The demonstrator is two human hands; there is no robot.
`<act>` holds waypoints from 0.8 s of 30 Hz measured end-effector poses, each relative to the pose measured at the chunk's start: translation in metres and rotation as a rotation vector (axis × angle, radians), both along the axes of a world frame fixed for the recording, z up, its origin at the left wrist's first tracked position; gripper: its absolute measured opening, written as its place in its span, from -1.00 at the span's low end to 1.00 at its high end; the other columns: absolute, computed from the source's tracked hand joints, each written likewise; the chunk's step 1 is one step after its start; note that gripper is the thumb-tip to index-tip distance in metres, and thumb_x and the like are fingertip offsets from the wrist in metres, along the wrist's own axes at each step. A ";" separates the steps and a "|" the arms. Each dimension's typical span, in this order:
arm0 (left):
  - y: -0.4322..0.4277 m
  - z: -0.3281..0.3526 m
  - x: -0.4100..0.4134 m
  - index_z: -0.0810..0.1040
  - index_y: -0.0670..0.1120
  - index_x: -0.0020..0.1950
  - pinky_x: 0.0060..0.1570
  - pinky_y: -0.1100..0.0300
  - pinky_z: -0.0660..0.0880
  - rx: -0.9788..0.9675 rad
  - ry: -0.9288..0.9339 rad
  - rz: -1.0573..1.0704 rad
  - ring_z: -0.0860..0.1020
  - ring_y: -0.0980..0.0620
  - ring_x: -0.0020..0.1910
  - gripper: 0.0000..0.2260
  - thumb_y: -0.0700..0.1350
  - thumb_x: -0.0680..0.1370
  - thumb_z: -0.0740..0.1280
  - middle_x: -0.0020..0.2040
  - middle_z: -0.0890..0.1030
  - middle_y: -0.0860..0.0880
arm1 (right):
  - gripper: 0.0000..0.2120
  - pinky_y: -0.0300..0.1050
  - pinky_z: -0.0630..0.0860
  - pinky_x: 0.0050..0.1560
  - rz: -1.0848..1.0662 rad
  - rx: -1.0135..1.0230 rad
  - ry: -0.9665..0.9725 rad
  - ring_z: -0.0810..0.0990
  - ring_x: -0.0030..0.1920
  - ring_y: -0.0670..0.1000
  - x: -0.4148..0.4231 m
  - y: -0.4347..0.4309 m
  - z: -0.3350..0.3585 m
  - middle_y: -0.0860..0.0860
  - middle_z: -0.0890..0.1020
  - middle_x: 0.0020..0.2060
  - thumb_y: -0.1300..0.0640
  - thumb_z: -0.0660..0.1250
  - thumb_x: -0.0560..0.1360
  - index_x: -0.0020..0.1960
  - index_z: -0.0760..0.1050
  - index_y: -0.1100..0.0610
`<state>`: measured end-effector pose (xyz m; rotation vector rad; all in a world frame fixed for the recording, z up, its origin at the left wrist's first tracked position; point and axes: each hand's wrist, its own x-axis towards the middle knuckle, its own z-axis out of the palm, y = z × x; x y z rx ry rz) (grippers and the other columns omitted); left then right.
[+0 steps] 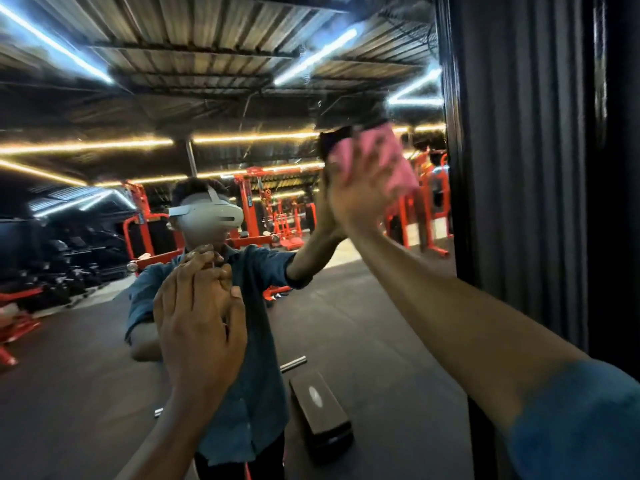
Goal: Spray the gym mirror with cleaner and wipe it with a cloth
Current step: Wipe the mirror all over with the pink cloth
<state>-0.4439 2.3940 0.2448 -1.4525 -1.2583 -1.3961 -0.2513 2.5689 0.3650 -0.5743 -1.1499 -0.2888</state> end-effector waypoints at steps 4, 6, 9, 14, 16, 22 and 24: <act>0.010 -0.004 0.004 0.48 -0.28 0.30 0.35 -0.23 0.34 0.032 -0.060 0.034 0.43 -0.30 0.32 -0.65 -0.16 0.56 0.27 0.32 0.52 -0.28 | -0.34 0.54 -0.13 0.51 -0.472 0.013 -0.768 -0.08 0.67 0.26 -0.057 -0.037 -0.029 0.09 0.06 0.68 -0.36 0.05 0.63 0.67 0.11 -0.16; 0.012 -0.013 0.005 0.47 -0.28 0.31 0.34 -0.19 0.31 0.028 -0.090 0.059 0.41 -0.28 0.33 -0.64 -0.18 0.55 0.29 0.32 0.52 -0.29 | -0.35 0.54 -0.15 0.50 -0.386 0.074 -0.908 -0.15 0.67 0.25 -0.062 -0.042 -0.058 0.07 0.01 0.69 -0.34 0.11 0.63 0.66 0.10 -0.19; 0.007 -0.034 0.003 0.51 -0.27 0.32 0.35 -0.17 0.33 -0.016 -0.083 0.073 0.44 -0.26 0.32 -0.65 -0.17 0.56 0.29 0.31 0.54 -0.26 | -0.36 0.53 -0.15 0.52 -0.318 -0.051 -0.696 -0.15 0.67 0.25 -0.039 -0.025 -0.108 0.07 0.00 0.69 -0.32 0.12 0.64 0.66 0.13 -0.16; 0.002 -0.078 -0.010 0.55 -0.24 0.25 0.36 -0.19 0.38 -0.138 -0.111 0.139 0.51 -0.28 0.32 -0.69 -0.10 0.59 0.25 0.31 0.57 -0.22 | -0.33 0.60 -0.05 0.47 -0.244 -0.366 -0.426 -0.08 0.65 0.35 -0.032 -0.028 -0.260 0.15 0.00 0.68 -0.26 0.12 0.63 0.68 0.08 -0.10; -0.001 -0.096 -0.011 0.56 -0.23 0.24 0.34 -0.19 0.39 -0.155 -0.108 0.131 0.52 -0.30 0.29 -0.70 -0.10 0.59 0.25 0.29 0.58 -0.22 | -0.28 0.64 0.07 0.41 -0.227 -0.367 -0.654 -0.07 0.65 0.38 -0.039 -0.043 -0.328 0.13 -0.04 0.69 -0.27 0.15 0.60 0.68 0.00 -0.18; -0.036 -0.105 -0.045 0.50 -0.18 0.31 0.38 -0.05 0.31 -0.154 -0.152 0.148 0.49 -0.23 0.34 -0.68 -0.14 0.58 0.27 0.35 0.54 -0.19 | -0.23 0.63 0.04 0.43 -0.176 -0.222 -0.791 -0.13 0.66 0.29 -0.075 -0.058 -0.274 0.06 -0.08 0.69 -0.36 0.21 0.57 0.67 -0.01 -0.23; -0.048 -0.096 -0.066 0.49 -0.18 0.37 0.40 -0.10 0.31 -0.118 -0.190 0.167 0.47 -0.23 0.37 -0.64 -0.12 0.59 0.25 0.38 0.53 -0.19 | -0.16 0.59 -0.06 0.49 -0.184 -0.167 -0.721 -0.11 0.66 0.30 -0.100 -0.058 -0.190 0.13 -0.08 0.69 -0.45 0.20 0.55 0.68 -0.05 -0.20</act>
